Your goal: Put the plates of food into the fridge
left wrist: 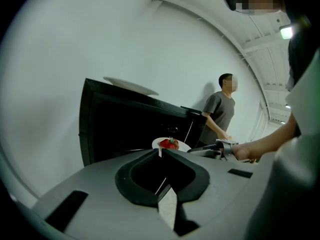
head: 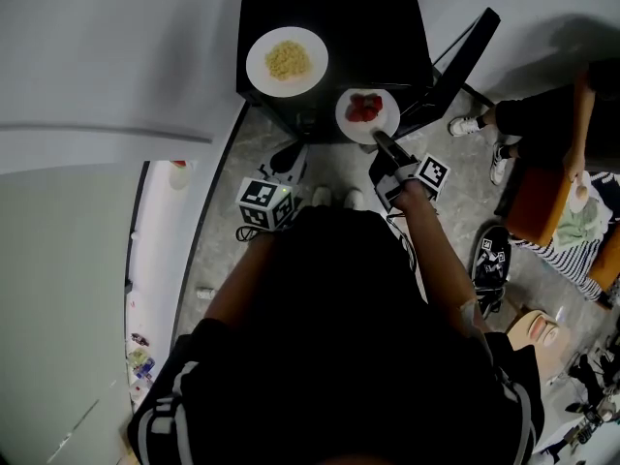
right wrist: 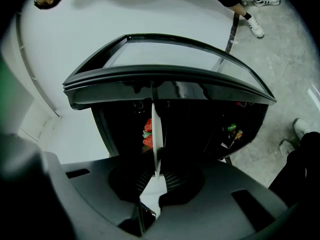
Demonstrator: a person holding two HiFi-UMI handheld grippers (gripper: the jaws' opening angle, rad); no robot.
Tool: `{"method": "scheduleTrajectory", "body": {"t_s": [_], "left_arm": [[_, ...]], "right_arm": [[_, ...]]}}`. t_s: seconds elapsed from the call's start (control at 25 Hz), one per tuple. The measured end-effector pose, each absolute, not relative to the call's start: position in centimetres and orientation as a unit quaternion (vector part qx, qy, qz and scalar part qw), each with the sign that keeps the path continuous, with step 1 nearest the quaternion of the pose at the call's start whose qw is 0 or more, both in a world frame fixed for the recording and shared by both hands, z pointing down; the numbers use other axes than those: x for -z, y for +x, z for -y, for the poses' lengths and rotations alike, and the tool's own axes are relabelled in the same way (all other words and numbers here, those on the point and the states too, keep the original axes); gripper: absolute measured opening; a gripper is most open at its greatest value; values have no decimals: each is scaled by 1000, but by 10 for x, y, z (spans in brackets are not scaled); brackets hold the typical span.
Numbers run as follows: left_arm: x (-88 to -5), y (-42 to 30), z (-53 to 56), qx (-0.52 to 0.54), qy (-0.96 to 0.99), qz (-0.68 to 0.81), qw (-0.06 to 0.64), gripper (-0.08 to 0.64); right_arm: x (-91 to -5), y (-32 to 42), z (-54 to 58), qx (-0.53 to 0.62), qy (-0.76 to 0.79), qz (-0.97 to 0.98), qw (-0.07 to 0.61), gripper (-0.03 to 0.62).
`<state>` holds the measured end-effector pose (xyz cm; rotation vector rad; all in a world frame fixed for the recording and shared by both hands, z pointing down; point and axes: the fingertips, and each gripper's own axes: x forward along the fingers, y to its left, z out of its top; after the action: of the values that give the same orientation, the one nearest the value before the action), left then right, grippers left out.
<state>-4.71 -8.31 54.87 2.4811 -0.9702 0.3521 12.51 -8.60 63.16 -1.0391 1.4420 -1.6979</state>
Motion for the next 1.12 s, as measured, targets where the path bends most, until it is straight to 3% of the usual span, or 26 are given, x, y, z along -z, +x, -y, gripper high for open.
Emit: {"method": "scheduleTrajectory", "body": {"t_s": [1.12], "left_arm": [[-601, 1, 89, -167, 895, 319, 265, 23]], "right_arm": [[-645, 128, 117, 661, -406, -519, 359, 47]]}}
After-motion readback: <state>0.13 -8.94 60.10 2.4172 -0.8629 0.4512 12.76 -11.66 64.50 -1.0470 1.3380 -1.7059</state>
